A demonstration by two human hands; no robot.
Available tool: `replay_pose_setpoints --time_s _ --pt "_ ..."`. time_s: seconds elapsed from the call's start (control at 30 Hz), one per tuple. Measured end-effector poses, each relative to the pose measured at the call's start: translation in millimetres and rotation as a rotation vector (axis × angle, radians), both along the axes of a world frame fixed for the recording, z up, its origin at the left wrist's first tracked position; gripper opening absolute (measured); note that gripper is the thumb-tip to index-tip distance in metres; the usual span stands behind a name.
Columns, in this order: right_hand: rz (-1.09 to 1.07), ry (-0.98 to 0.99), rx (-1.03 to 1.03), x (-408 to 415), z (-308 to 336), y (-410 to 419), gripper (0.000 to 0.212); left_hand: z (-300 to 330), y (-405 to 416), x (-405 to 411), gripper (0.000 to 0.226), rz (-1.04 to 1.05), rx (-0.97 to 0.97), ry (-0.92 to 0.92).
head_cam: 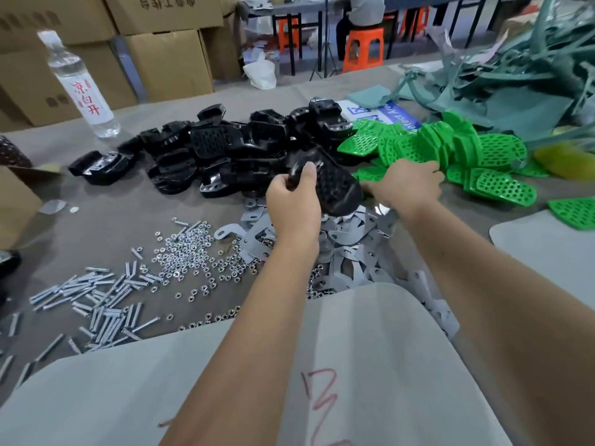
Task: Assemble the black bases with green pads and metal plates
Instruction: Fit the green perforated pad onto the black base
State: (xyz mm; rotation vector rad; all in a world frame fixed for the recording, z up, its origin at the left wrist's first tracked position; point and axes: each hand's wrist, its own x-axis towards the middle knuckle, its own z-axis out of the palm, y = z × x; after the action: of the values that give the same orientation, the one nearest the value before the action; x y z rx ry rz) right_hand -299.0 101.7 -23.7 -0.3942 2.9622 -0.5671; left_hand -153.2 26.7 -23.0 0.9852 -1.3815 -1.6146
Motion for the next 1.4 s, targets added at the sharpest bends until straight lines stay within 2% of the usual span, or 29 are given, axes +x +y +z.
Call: replay_pose_setpoints --time_s 0.07,0.13,0.17,0.23,0.33,0.37,0.43,0.5,0.57,0.63,0.67,0.73,0.77,0.83,0.93,1.03,1.13,1.27,1.33,1.4 --pt "0.001 -0.07 -0.128 -10 3 4 0.058 -2 8 5 0.042 0.007 0.014 -0.035" --pt "-0.022 -0.171 -0.397 -18 7 9 0.033 -2 11 8 0.045 -0.031 0.071 -0.029" --pt "-0.061 -0.271 -0.535 -19 11 12 0.024 -1 11 11 0.04 -0.044 0.111 -0.01" --pt "-0.101 -0.421 -0.738 -10 20 15 0.018 3 9 20 0.025 -0.057 0.177 -0.003" --pt "-0.002 -0.5 -1.061 18 31 17 0.042 5 0 39 0.01 -0.045 0.289 0.091" --pt "0.047 -0.559 -1.183 33 35 17 0.038 6 -2 46 0.006 -0.041 0.33 0.142" --pt "0.127 -0.675 -1.335 68 39 10 0.019 9 -8 64 0.016 -0.011 0.41 0.215" --pt "0.127 -0.751 -1.416 102 33 -2 0.015 9 -13 84 0.041 0.001 0.479 0.288" --pt "0.161 -0.791 -1.43 132 23 -13 0.011 10 -15 103 0.059 0.001 0.519 0.378" --pt "0.25 -0.849 -1.422 157 11 -21 0.015 8 -16 124 0.056 -0.027 0.446 0.391" --pt "0.277 -0.842 -1.403 165 3 -24 0.017 7 -16 133 0.047 -0.05 0.349 0.319" --pt "0.327 -0.704 -1.315 177 -12 -28 0.015 4 -18 148 0.012 -0.032 0.071 0.058" --pt "0.362 -0.613 -1.266 181 -17 -29 0.014 2 -20 153 0.011 0.007 -0.051 -0.051" --pt "0.436 -0.49 -1.226 188 -23 -31 0.012 -8 -26 159 0.036 0.092 -0.217 -0.191" --pt "0.559 -0.418 -1.172 191 -23 -32 0.011 -16 -28 156 0.052 0.184 -0.345 -0.298" --pt "0.593 -0.573 -1.14 187 -19 -28 0.009 -18 -30 156 0.053 0.212 -0.41 -0.23" --pt "0.539 -0.804 -1.255 185 -13 -24 0.007 -16 -29 154 0.05 0.147 -0.396 -0.057" --pt "0.454 -1.003 -1.294 187 -18 -22 0.022 -10 -22 151 0.051 0.075 -0.24 0.109" --pt "0.472 -1.014 -1.3 187 -20 -20 0.019 -9 -21 151 0.049 0.036 -0.107 0.137" --pt "0.529 -0.917 -1.308 186 -17 -18 0.014 -10 -22 153 0.054 -0.049 -0.039 0.139"
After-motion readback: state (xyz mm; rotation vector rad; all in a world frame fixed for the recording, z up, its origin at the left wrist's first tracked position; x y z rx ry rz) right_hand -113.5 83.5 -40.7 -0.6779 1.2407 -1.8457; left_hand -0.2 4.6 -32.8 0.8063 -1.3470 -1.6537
